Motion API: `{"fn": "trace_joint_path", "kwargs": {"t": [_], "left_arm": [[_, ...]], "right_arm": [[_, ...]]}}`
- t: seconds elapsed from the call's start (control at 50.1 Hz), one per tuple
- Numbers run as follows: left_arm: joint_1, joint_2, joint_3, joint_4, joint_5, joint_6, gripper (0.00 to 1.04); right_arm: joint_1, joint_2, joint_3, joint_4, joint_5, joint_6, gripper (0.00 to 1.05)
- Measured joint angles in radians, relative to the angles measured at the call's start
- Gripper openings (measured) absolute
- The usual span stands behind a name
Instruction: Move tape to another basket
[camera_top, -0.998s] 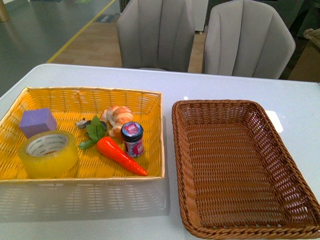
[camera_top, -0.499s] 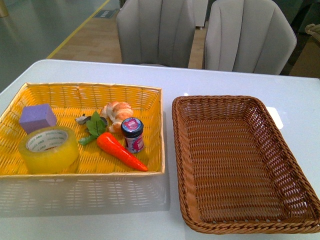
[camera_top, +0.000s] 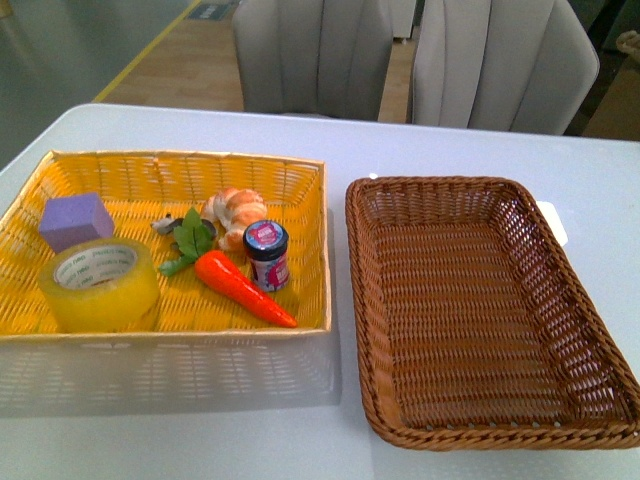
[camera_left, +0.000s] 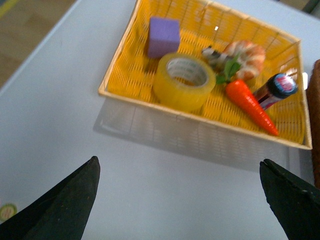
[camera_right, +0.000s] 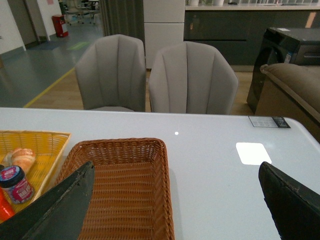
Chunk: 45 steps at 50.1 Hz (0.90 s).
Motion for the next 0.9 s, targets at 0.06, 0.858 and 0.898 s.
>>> {"fn": "trace_joint_path", "kwargs": {"t": [0.06,0.858,0.898], "left_arm": [[0.018,0.111,0.016,0.063,0.013,-0.021,0.96],[-0.024,1.078,0.325,0.527,-0.001,-0.03,0.96],[-0.027,1.099,0.339,0.529,-0.003,-0.032,0.96]], "right_arm": [[0.0,0.0,0.0,0.0,0.0,0.0,0.96],[0.0,0.0,0.0,0.0,0.0,0.0,0.96],[0.0,0.0,0.0,0.0,0.0,0.0,0.96]]}}
